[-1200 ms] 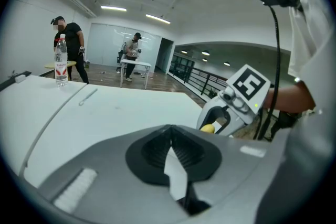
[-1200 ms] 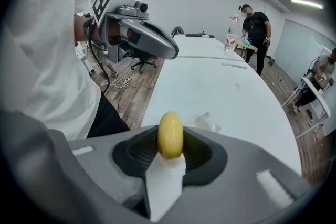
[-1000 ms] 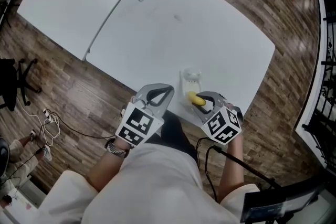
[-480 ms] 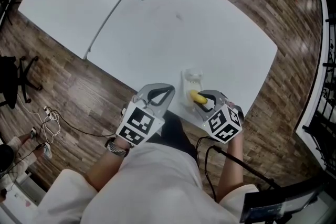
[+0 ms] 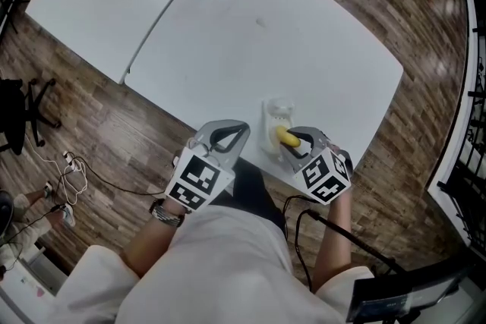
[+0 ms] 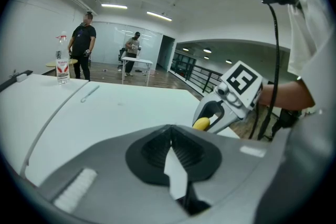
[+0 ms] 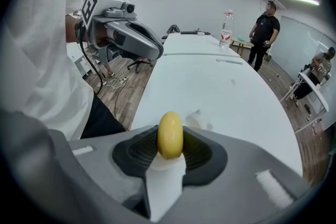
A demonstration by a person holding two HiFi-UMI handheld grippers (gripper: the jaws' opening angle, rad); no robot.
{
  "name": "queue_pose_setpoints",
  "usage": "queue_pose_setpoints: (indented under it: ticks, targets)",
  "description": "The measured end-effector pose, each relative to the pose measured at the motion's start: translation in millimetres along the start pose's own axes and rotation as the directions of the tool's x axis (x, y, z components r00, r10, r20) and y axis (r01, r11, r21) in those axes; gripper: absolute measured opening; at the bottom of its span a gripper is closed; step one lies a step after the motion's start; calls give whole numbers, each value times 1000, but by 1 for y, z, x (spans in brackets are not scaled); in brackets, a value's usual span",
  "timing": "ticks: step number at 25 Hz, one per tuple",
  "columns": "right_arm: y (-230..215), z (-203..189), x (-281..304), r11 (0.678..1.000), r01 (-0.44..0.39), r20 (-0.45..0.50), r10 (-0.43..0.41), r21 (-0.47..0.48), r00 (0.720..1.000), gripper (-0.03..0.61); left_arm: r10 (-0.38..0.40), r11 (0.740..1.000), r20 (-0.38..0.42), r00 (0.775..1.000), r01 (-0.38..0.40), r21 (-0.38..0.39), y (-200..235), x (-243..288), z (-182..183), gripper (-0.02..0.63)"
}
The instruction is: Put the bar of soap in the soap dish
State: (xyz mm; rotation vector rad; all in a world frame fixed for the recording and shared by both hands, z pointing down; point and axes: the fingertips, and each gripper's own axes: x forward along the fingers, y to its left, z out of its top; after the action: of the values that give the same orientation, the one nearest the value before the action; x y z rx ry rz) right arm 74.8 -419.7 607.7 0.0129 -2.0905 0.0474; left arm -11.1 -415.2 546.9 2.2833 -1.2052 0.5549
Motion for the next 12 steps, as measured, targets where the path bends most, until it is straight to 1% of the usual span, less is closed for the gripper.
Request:
queue_pose_setpoints:
  ticks: [6,12]
  targets:
    - [-5,-2,5,1000,-5,-37,4,-25,999,121,-7,1000,24,1000,7,11,-3,-2,4,8]
    - [-6,0,6,1000,-15,-27,14,-16,1000,121,-10,1000,34,999,10,6,-3,-3,4,8]
